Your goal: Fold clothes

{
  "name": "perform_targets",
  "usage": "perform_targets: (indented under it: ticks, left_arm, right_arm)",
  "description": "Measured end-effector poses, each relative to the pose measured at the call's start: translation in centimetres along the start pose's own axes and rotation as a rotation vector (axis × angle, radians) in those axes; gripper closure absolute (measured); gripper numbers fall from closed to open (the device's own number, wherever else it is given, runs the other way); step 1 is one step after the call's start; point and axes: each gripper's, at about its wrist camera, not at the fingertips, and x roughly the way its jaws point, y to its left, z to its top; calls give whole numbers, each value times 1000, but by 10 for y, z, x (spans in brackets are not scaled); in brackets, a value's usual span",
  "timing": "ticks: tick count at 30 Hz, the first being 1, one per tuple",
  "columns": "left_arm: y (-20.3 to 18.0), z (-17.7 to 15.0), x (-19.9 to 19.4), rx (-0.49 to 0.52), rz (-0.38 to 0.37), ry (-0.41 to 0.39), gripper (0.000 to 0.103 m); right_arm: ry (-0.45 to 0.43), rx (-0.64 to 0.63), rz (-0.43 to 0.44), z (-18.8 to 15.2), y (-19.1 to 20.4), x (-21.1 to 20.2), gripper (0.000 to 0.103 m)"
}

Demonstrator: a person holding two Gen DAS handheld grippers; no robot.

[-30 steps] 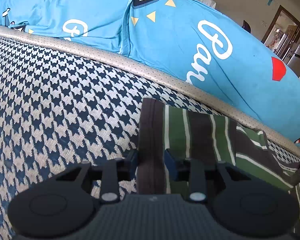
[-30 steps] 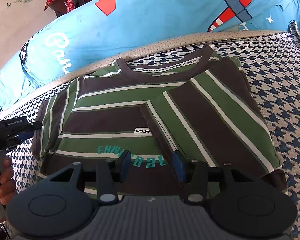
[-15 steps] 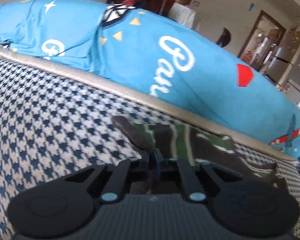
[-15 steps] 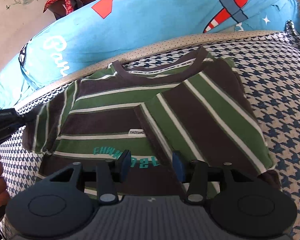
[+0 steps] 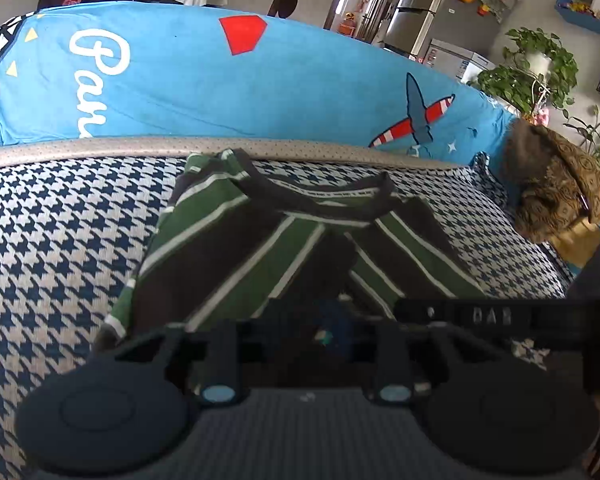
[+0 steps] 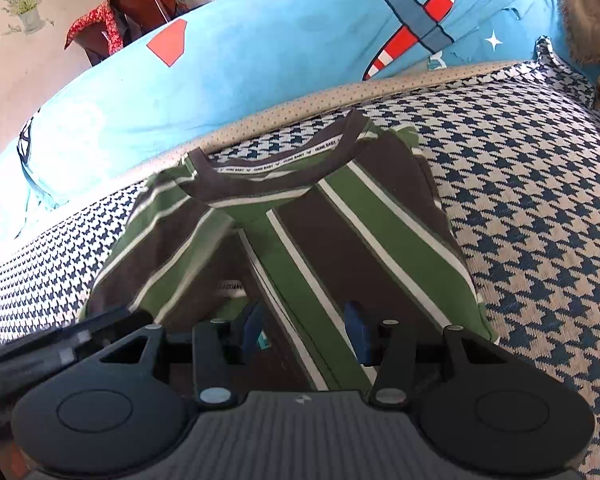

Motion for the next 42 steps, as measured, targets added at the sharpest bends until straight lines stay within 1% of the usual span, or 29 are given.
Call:
perform_targets:
  ticks: [1, 3, 7, 9, 11, 13, 15, 16, 18, 21, 22, 23, 25, 27, 29, 42]
  left_arm:
    - [0, -1, -3, 2, 0, -9, 52]
    - [1, -2, -10, 4, -1, -28, 51]
    - [14, 3, -16, -43, 29, -49, 45]
    - [20, 3, -15, -58, 53, -44, 42]
    - [24, 4, -12, -67, 91, -32, 34]
    - [26, 4, -9, -69, 122, -21, 32]
    - [27, 3, -7, -65, 148, -10, 28]
    - [28, 2, -5, -66, 157, -1, 25]
    - [29, 0, -2, -65, 168, 14, 22]
    - [28, -4, 4, -55, 191, 39, 12]
    - [28, -5, 6, -51, 205, 49, 7]
    - [28, -7, 8, -47, 219, 59, 6]
    - [31, -10, 13, -53, 235, 84, 6]
    - [34, -13, 18, -68, 243, 115, 2]
    - [34, -15, 20, -58, 259, 117, 0]
    - [27, -20, 28, -2, 329, 135, 0]
  right_arm:
    - [-3, 0, 2, 1, 0, 0, 57]
    - [-8, 1, 4, 2, 0, 1, 57]
    - [-12, -5, 0, 4, 2, 4, 57]
    - [-14, -7, -2, 4, 3, 5, 57]
    - [-10, -5, 0, 4, 3, 7, 57]
    - [-1, -5, -3, 3, 3, 9, 57]
    - [6, -7, -12, 3, 5, 11, 57]
    - [7, -11, -17, 2, 6, 12, 57]
    - [8, -23, -33, 1, 9, 14, 56]
    - [4, -44, -41, -1, 15, 17, 47]
    - [2, -53, -43, -2, 17, 18, 43]
    - [1, -64, -47, -3, 20, 19, 39]
    - [0, -93, -58, -6, 24, 21, 37]
    - [1, -123, -69, -7, 29, 23, 34]
    - [0, -138, -75, -9, 31, 24, 30]
    - [4, -189, -125, -12, 38, 24, 30]
